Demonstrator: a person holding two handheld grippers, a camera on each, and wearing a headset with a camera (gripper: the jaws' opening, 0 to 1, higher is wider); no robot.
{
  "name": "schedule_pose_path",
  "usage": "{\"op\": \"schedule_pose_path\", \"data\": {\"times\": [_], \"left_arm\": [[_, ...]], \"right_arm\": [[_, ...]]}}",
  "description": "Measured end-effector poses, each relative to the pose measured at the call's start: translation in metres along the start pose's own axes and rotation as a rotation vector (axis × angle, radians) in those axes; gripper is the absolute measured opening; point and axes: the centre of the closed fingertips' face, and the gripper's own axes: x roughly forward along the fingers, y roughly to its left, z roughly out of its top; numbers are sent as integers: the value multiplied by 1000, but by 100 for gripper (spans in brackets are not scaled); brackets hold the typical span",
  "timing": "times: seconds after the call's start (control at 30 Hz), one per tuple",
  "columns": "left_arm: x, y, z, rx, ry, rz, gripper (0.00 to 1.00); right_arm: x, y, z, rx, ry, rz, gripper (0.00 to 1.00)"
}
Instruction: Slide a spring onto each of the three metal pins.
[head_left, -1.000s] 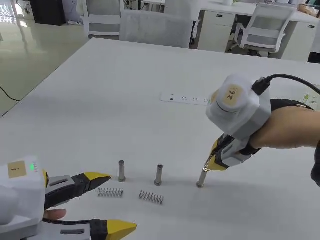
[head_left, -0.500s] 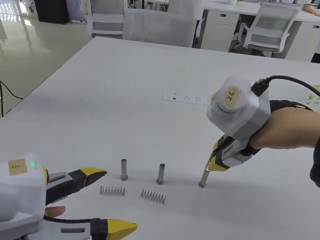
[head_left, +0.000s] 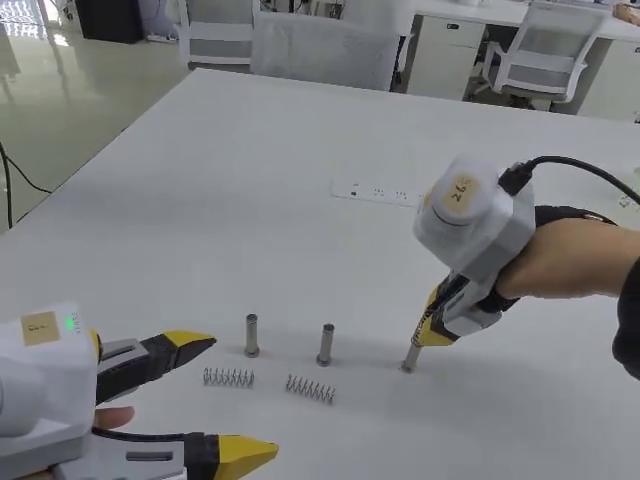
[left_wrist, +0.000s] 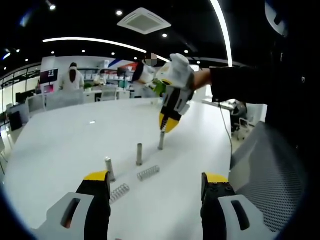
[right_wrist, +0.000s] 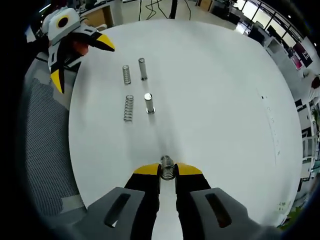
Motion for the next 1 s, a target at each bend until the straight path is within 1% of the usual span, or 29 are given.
{"op": "schedule_pose_path", "data": {"times": [0.17, 0.5, 0.67, 1.0], "left_arm": [[0, 0, 0, -1, 0, 1, 70], [0, -1, 0, -2, 3, 1, 70], [0, 0, 0, -3, 4, 2, 70], [0, 0, 0, -3, 4, 0, 70]], "right_arm": [[7, 2, -3, 18, 7, 16, 8], [23, 5, -5, 28, 20, 37, 8], [28, 7, -7, 40, 22, 45, 8], [33, 9, -10, 40, 36, 50, 8]]}}
